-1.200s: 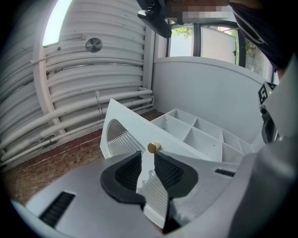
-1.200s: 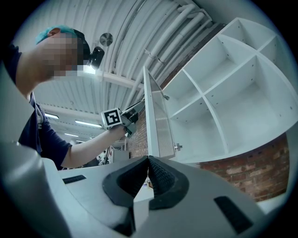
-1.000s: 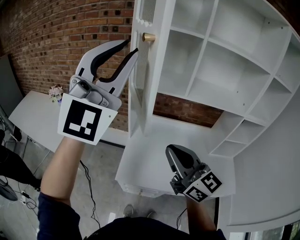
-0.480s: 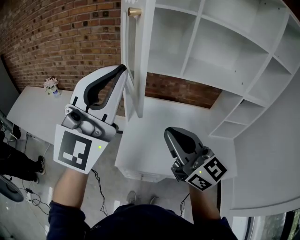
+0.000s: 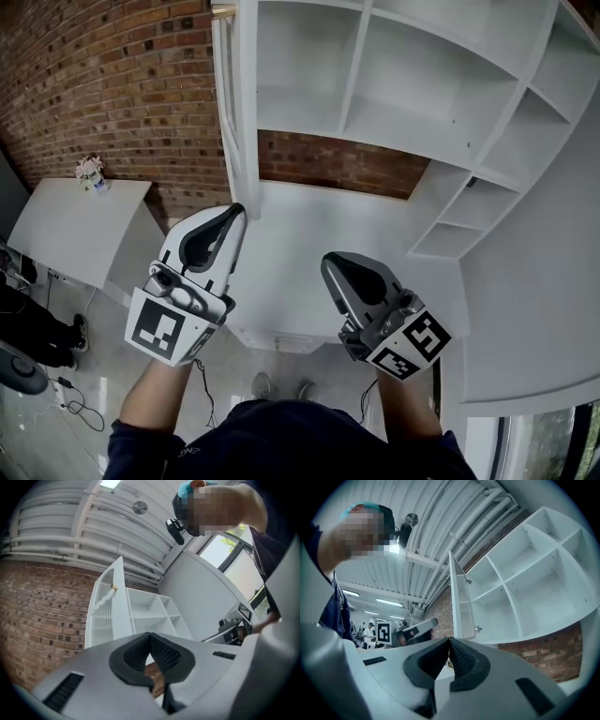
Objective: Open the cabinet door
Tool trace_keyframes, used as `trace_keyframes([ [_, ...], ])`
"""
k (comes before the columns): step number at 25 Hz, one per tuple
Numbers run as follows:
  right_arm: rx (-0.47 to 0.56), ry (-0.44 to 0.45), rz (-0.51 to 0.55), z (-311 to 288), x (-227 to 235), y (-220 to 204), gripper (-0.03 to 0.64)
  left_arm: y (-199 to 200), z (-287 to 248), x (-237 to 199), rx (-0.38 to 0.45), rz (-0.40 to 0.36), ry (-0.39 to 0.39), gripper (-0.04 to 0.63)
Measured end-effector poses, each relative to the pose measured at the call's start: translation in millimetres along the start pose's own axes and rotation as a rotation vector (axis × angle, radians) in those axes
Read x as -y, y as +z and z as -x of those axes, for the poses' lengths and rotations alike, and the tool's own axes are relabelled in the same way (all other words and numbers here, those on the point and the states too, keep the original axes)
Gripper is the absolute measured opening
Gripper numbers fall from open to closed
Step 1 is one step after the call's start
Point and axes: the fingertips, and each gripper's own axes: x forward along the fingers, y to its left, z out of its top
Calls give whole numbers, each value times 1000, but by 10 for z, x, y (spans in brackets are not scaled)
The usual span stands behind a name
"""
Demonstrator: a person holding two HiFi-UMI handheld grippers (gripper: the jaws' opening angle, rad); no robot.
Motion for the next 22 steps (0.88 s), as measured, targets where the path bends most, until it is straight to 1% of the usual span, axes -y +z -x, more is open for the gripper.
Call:
trace_keyframes([
  [5, -9, -7, 2, 111, 29, -30, 26, -363, 56, 254, -57, 60, -1, 7],
  [9, -12, -20, -8, 211, 107, -63, 25, -607, 82, 450, -113, 63, -38, 6],
  [17, -26, -41, -20, 304, 239, -133, 25, -814, -30, 696, -125, 119, -102, 6],
  [22, -45, -58, -35, 319, 317, -227, 25, -964, -64, 694, -151, 134, -104, 6],
])
